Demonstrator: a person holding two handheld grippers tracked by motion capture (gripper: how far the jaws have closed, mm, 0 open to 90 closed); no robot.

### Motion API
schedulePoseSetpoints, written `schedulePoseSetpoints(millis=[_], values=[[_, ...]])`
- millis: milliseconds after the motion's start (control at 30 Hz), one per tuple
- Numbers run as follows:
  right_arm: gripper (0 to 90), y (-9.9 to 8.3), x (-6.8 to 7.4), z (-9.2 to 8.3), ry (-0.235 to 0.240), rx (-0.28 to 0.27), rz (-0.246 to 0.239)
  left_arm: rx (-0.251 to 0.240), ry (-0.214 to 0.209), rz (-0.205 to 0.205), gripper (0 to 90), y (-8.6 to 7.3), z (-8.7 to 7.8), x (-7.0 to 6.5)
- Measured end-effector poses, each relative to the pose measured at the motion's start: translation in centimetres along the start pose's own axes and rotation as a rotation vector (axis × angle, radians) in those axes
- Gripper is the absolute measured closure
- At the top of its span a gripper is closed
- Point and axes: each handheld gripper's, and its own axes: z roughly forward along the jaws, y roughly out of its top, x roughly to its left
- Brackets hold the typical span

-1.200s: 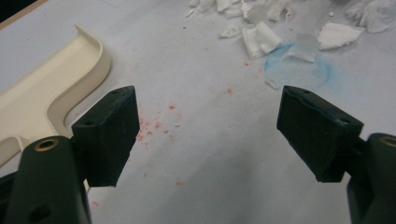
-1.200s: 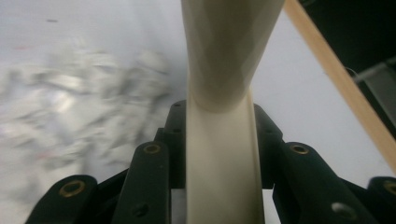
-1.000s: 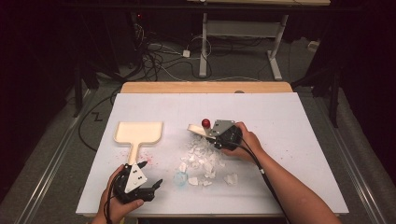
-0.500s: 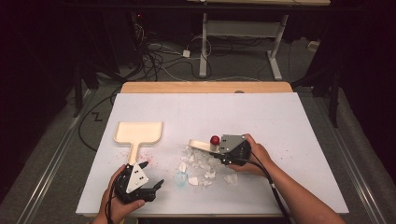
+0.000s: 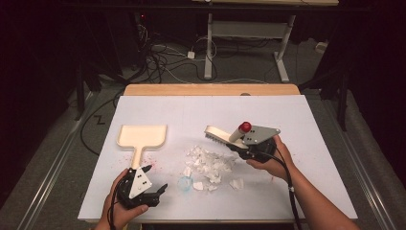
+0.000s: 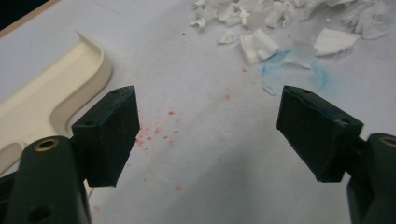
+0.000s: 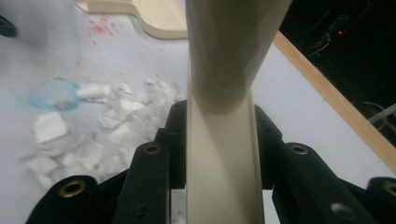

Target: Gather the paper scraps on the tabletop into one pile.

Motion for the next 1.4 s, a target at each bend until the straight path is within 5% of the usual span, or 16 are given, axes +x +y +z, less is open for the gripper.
schedulePoseSetpoints(millis=[167, 367, 600, 867, 1033, 1400], values=[[67.9, 0.8, 1.2, -1.4, 0.026, -0.021, 0.03, -0.023, 0.026, -0.01, 20.5, -0.1, -0.4, 0.6], [67.9, 1.4, 3.3, -2.1, 0.133, -0.048, 0.08, -0.057, 0.035, -0.064, 20.5, -0.4, -1.1, 1.3], [67.9, 1.3, 6.9, -0.4, 0.289, 0.022, 0.073, -0.079, 0.054, -0.106, 20.5, -0.7, -1.5, 2.0], [67.9, 1.5, 9.3, 2.6, 0.414, 0.09, 0.073, -0.069, 0.062, -0.092, 20.5, -0.5, -1.5, 1.9], [67.9, 1.6, 8.8, 3.9, 0.422, 0.106, 0.105, -0.064, 0.058, -0.08, 20.5, -0.5, -1.4, 1.7], [67.9, 0.5, 5.5, 3.9, 0.277, 0.142, 0.16, -0.049, 0.04, -0.061, 20.5, -0.4, -1.1, 1.5]])
